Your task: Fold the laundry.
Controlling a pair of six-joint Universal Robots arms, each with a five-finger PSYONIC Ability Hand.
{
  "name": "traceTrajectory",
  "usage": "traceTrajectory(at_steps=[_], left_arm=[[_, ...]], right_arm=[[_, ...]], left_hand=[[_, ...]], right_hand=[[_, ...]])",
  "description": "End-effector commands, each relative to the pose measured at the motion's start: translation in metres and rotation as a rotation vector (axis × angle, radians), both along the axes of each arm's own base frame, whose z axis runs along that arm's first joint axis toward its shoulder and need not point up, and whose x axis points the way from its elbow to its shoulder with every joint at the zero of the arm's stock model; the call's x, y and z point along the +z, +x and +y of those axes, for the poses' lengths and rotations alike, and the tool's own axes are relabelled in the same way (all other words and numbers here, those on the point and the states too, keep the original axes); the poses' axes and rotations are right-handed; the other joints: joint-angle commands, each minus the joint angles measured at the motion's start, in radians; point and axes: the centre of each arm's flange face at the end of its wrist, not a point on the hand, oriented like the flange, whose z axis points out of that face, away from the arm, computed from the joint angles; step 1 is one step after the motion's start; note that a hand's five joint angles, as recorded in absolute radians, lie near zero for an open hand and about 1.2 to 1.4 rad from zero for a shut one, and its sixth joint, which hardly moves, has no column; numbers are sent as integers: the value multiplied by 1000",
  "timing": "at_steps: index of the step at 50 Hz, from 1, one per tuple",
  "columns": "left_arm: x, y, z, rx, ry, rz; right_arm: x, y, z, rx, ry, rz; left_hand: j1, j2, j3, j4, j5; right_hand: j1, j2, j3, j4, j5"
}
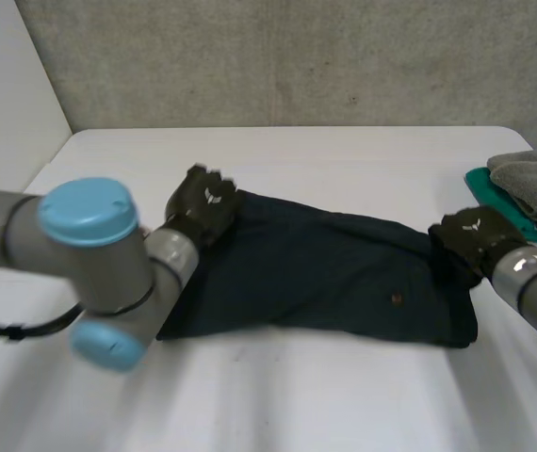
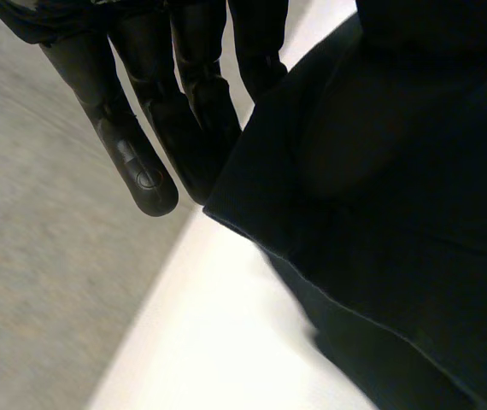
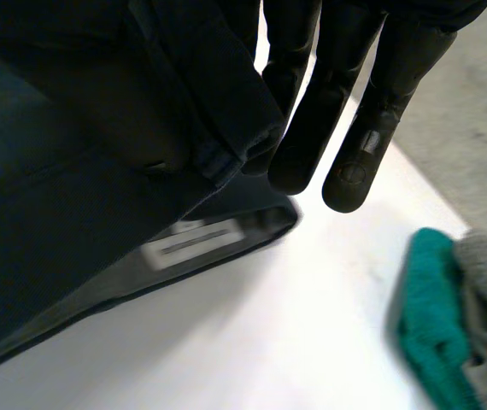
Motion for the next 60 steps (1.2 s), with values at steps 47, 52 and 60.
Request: traceTrajectory(at_steps=[47,52,60], left_arm=[[2,0,-12,-29,80,339],[-6,8,-12,-8,106,325],[-10,12,-9,1,120,315]], right_arm=[[-29,-3,14,-118,92,-144],[-44,0,6,-116,82,-147],[-50,-6,-6,-135,52,-140]], left_hand=[[-977,-1026,-1018,-1028,-983],[-977,-1026,-1018,-1028,-983],[-977,-1026,-1018,-1028,-983]], right_hand=[[-803,-1006,-1009,-1017,-988],[-655,-858,-861,-869,-840],[419,216,213,205,234]])
